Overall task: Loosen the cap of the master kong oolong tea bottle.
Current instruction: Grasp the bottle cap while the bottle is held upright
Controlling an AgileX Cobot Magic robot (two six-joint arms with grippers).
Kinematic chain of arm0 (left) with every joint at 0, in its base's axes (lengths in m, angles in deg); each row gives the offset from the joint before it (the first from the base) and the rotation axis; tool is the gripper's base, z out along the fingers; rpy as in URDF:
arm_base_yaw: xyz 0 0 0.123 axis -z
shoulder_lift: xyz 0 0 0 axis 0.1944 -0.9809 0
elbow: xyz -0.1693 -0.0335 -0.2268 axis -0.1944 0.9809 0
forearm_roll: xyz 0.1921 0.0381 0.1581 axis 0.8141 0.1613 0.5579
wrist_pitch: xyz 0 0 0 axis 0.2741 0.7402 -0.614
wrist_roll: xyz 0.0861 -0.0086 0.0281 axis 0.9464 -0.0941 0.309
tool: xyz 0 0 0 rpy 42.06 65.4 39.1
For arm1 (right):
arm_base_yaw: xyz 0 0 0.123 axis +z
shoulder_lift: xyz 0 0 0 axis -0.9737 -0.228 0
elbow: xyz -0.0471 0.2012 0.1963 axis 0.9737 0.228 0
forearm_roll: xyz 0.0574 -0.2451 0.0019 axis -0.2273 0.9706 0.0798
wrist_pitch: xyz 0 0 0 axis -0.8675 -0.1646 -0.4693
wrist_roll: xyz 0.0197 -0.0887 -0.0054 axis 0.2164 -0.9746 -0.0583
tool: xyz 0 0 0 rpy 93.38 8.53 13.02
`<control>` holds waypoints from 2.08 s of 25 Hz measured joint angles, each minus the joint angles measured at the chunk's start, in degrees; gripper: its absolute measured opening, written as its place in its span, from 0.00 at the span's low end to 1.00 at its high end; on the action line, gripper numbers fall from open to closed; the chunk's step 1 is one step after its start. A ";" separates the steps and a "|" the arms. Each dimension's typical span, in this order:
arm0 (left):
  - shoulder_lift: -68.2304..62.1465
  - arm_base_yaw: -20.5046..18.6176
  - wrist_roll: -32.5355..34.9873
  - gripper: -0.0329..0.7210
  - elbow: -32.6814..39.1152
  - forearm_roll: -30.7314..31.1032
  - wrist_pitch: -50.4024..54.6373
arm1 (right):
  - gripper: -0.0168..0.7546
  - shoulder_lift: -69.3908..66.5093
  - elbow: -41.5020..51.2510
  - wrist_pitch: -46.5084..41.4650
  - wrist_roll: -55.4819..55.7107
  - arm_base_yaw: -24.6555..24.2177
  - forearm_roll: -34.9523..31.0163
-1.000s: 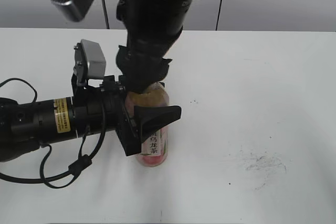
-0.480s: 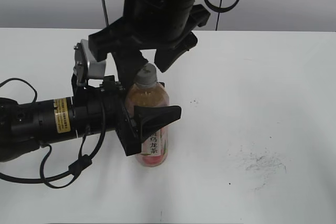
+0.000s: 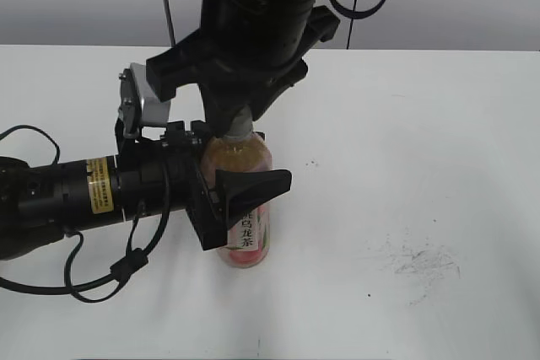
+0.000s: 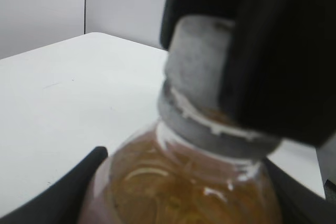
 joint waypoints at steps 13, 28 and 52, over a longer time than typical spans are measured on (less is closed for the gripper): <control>0.00 0.00 0.12 0.64 0.00 0.35 0.00 | 0.38 -0.05 0.00 -0.06 -52.99 0.00 -0.42; 0.00 0.00 0.71 0.64 0.00 1.05 -0.10 | 0.38 0.00 0.00 -0.79 -119.45 -0.30 -2.71; 0.00 0.00 -0.07 0.64 0.05 0.62 -0.25 | 0.37 -0.27 -1.73 -0.91 -163.65 -0.30 -2.43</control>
